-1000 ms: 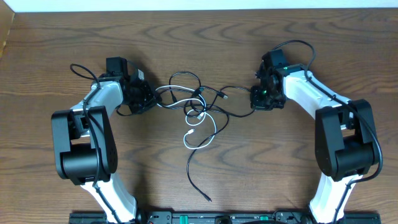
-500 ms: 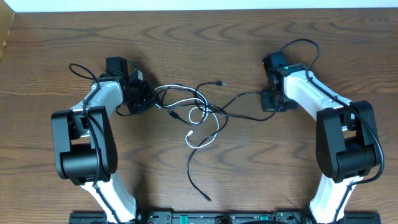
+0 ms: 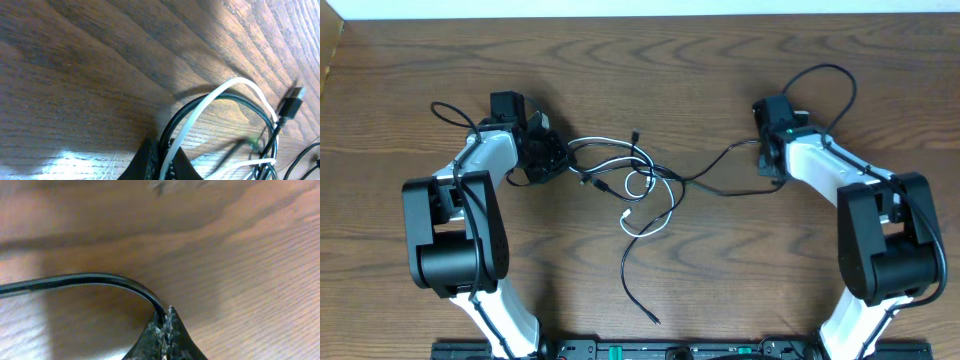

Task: Untangle cables
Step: 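Open the right gripper and release the black cable at right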

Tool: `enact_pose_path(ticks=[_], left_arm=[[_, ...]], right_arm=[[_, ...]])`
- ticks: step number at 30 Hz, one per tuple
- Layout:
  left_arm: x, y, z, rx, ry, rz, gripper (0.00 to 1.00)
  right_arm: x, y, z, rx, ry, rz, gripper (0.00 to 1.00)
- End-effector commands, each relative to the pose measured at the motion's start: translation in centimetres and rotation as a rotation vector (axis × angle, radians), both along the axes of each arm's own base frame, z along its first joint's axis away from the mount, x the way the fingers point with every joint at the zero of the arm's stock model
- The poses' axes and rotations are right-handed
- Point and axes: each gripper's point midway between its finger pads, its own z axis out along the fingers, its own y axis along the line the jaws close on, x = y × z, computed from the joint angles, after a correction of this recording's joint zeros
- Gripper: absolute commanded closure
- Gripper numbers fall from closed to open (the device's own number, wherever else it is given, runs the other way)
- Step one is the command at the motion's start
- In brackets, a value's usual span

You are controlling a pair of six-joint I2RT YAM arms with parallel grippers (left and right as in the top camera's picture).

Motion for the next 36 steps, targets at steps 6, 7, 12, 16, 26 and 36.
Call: enact_pose_path(ticks=[6,7,12,16,26,36], left_arm=[[0.3,0.8,0.6,0.035,-0.016,0.018,0.92],[0.3,0.7,0.6,0.035,-0.016,0.017,0.92],[0.3,0.7,0.6,0.035,-0.016,0.017,0.92],[0.3,0.7,0.6,0.035,-0.016,0.016,0.88],[0.3,0.7,0.6,0.035,-0.016,0.016,0.87],[0.3,0.7,0.6,0.035,-0.016,0.016,0.65]], right_arm=[[-4.6,1.2,-7.9,0.206,0.041,-0.041,0.97],[-4.6,1.6,-8.2,0.232,0.015,-0.039,0.97],[-4.9,1.8,-8.9,0.257,-0.032,-0.028,0.92],[-4.8,1.9,-8.9,0.262,-0.038,-0.025,0.83],[-4.5,2.6,-8.9,0.300,-0.046,-0.010,0.51],[-4.5,2.6,-8.9,0.302,-0.046,-0.010,0.23]])
